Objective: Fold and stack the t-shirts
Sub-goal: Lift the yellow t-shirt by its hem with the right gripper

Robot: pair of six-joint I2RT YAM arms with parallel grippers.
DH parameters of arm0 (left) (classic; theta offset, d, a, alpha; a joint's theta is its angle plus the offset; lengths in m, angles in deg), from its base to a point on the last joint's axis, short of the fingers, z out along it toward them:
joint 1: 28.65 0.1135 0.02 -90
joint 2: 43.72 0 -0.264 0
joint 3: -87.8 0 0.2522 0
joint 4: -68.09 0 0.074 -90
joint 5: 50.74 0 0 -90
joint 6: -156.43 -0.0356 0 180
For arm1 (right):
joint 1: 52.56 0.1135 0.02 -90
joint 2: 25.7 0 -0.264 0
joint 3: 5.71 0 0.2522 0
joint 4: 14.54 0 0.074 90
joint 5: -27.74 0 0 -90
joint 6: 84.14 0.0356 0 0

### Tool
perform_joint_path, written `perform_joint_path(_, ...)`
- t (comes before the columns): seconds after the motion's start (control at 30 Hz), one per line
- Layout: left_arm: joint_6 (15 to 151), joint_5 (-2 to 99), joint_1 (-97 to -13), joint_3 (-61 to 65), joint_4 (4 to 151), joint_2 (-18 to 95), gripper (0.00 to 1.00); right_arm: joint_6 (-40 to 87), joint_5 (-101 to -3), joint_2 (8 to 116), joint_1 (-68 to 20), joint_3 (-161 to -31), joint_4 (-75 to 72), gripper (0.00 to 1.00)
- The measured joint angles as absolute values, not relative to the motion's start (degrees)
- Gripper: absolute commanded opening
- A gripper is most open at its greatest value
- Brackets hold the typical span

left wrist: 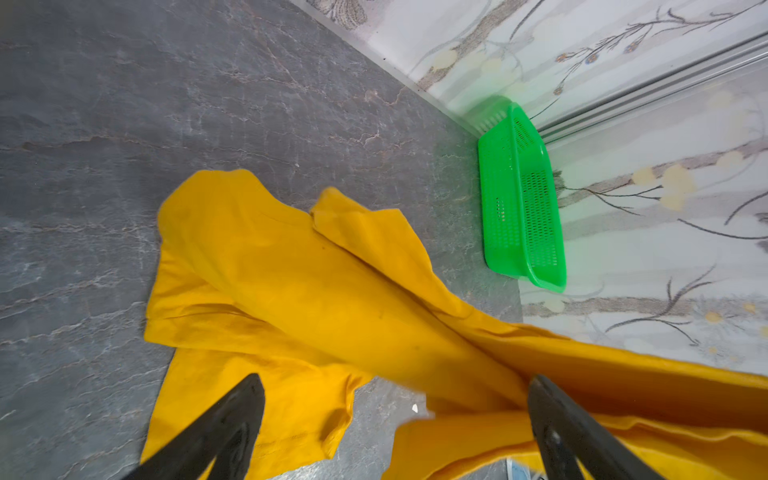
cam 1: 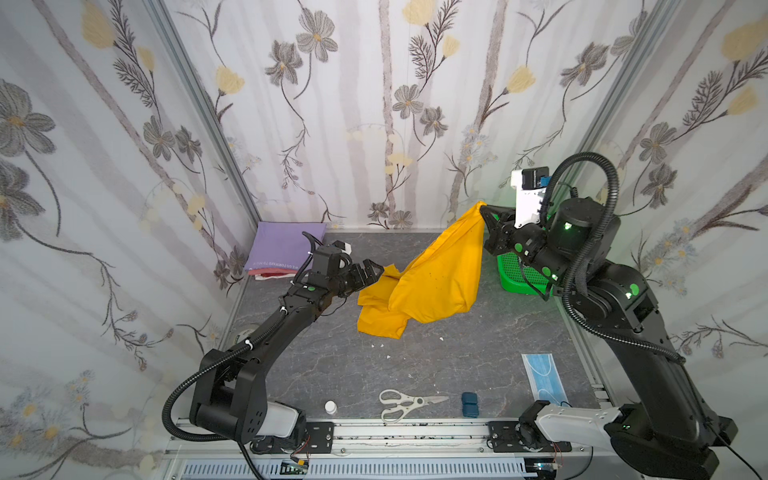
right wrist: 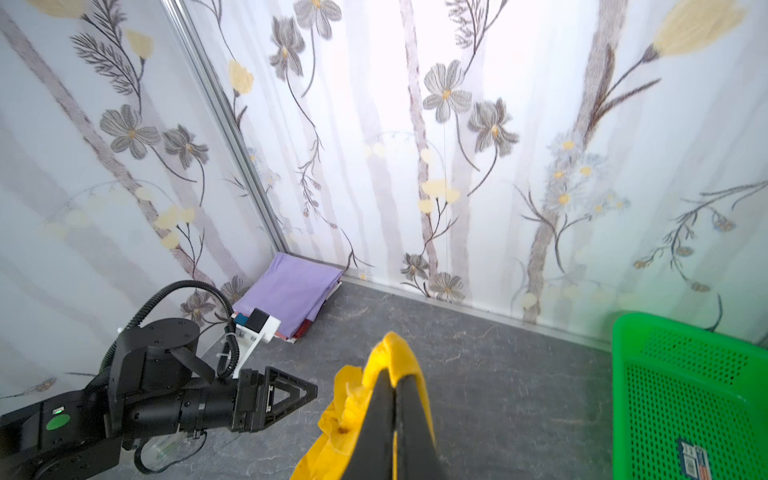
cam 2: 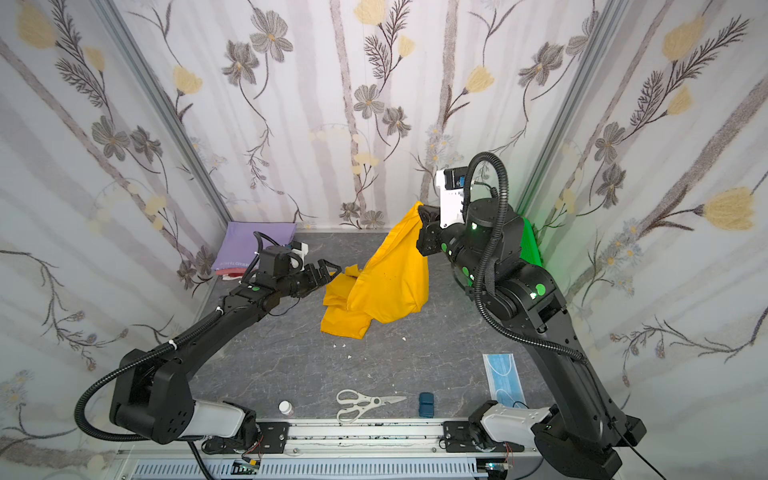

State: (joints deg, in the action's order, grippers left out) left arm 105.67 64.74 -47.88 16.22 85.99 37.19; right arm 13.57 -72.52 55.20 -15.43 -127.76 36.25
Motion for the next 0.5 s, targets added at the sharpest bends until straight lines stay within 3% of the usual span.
perform_joint_path(0.27, 109.0, 66.8, -47.4, 14.6, 85.9, 40.3, 1.0, 9.7, -71.1, 55.6, -15.4, -133.6, 40.5, 0.0)
perform_joint_path(0.5, 112.5, 75.6, -48.4, 19.1, 76.7, 41.9, 1.0, 9.3, -71.2, 54.6, -15.8, -133.2, 42.4, 0.0)
